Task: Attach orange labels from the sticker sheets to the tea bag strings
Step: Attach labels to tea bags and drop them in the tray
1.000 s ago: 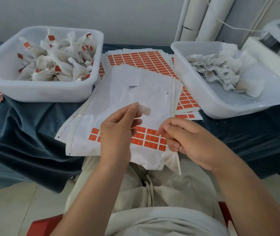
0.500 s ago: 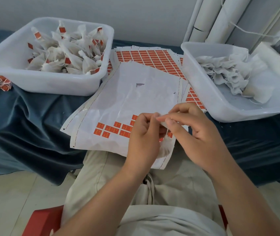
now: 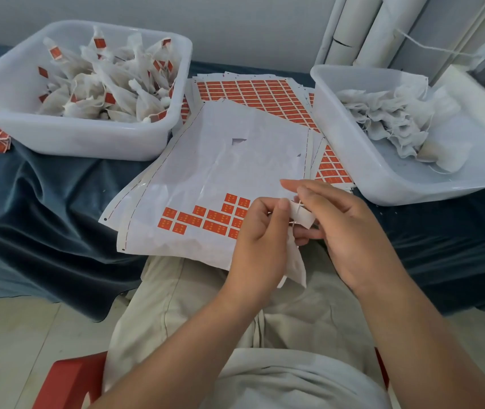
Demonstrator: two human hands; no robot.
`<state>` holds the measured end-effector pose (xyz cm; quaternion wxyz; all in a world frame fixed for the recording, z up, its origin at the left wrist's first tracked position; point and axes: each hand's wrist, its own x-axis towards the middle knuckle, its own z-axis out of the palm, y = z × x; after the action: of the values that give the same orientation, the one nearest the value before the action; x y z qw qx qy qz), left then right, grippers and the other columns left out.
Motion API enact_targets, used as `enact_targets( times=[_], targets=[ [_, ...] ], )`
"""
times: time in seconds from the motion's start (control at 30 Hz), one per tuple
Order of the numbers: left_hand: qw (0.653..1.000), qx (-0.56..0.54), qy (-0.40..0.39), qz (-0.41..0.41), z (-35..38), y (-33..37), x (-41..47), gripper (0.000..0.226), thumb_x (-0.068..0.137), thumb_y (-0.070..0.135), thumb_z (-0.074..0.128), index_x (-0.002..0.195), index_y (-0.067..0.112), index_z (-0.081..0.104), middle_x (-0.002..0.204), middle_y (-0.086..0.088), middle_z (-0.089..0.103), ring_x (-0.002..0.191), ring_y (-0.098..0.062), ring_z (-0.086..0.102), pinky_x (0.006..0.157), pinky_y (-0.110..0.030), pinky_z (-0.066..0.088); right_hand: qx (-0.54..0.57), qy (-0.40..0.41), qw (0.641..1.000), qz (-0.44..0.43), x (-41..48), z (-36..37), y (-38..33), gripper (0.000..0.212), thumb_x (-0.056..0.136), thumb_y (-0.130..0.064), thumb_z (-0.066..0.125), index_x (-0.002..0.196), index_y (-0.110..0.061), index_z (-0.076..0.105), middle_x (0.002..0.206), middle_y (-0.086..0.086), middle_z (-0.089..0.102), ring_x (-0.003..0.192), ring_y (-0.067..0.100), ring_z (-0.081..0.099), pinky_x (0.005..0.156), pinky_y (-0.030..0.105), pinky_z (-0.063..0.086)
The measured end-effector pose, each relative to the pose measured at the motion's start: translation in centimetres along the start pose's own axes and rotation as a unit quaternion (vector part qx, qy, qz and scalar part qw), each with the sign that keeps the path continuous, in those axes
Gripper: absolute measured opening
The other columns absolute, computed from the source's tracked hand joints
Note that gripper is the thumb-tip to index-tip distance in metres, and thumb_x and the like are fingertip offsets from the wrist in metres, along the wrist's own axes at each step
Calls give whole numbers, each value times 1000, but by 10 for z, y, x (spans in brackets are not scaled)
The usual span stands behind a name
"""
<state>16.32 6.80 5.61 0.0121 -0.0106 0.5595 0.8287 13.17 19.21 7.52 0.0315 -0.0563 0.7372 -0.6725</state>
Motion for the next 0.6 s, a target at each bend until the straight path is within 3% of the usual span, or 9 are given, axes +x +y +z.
enact_targets(
  times=[0.2,0.47,0.6],
  targets=[
    [999,-42,-6,-2,-2,0,2,23,114,26,42,106,7,53,97,-11,78,76,-21,78,70,-25,60,56,-5,997,55,6,-9,2,29,96,-38,60,109,-26,83,103,-2,75,96,16,68,77,36,52],
    [998,15,-54,-4,-13,-1,6,27,110,37,44,102,17,60,72,-4,74,63,-14,71,65,-19,55,3,25,1000,15,7,-14,5,24,97,-36,61,98,-27,83,93,-1,77,89,11,73,76,24,57],
    [998,12,-51,-25,-17,2,9,47,108,51,32,106,20,68,67,-12,71,61,-17,70,63,-19,54,30,33,999,20,6,-10,7,24,96,-35,61,98,-27,83,95,1,78,92,15,74,85,36,56]
  ],
)
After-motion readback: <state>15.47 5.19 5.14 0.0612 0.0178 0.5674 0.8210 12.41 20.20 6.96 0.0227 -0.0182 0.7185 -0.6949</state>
